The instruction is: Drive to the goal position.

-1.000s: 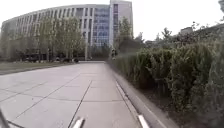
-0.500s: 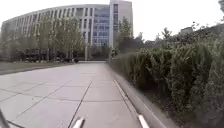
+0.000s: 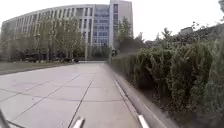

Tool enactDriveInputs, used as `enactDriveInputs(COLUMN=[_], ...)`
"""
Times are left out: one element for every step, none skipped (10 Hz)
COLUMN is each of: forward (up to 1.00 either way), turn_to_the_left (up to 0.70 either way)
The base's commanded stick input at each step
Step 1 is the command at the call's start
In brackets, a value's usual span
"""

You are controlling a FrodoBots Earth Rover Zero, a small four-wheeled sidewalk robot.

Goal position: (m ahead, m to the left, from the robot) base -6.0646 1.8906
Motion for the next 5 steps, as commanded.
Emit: enactDriveInputs(forward=[0.03, 0.0, 0.04, 0.0, 0.03], turn_to_the_left=[0.0, 0.0, 0.0, 0.0, 0.0])
